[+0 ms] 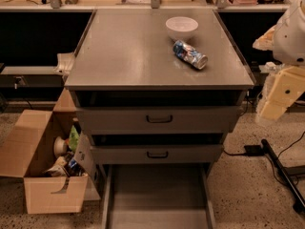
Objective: Place redbull can into bottom drawer
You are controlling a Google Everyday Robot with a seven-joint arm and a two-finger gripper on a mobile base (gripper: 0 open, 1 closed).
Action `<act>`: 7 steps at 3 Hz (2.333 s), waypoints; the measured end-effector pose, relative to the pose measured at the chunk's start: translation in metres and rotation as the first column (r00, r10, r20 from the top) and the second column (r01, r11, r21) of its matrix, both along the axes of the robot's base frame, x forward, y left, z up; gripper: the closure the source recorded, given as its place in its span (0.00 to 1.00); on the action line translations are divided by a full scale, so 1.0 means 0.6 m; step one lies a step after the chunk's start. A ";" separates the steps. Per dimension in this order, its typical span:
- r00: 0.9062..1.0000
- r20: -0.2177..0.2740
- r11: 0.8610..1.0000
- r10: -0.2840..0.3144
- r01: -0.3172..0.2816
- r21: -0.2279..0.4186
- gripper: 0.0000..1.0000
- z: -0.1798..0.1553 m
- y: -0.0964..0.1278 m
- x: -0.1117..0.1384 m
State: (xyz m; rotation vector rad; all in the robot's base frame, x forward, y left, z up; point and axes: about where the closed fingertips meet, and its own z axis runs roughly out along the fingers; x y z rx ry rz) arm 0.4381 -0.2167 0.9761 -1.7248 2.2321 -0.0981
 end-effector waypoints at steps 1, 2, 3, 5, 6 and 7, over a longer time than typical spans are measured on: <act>1.000 0.000 1.000 0.000 0.000 0.000 0.00 0.000 0.000 0.000; 0.999 0.032 0.998 -0.035 0.034 0.048 0.00 -0.003 0.007 0.047; 0.996 0.065 0.982 -0.062 0.049 0.184 0.00 -0.015 0.047 0.138; 0.976 0.046 0.879 -0.214 0.172 0.444 0.00 -0.090 0.113 0.338; 0.946 0.018 0.822 -0.323 0.271 0.500 0.00 -0.128 0.102 0.410; 0.946 0.018 0.822 -0.323 0.271 0.500 0.00 -0.128 0.102 0.410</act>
Offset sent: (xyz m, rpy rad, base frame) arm 0.0687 0.0085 -0.0077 0.1158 -0.0649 -0.0861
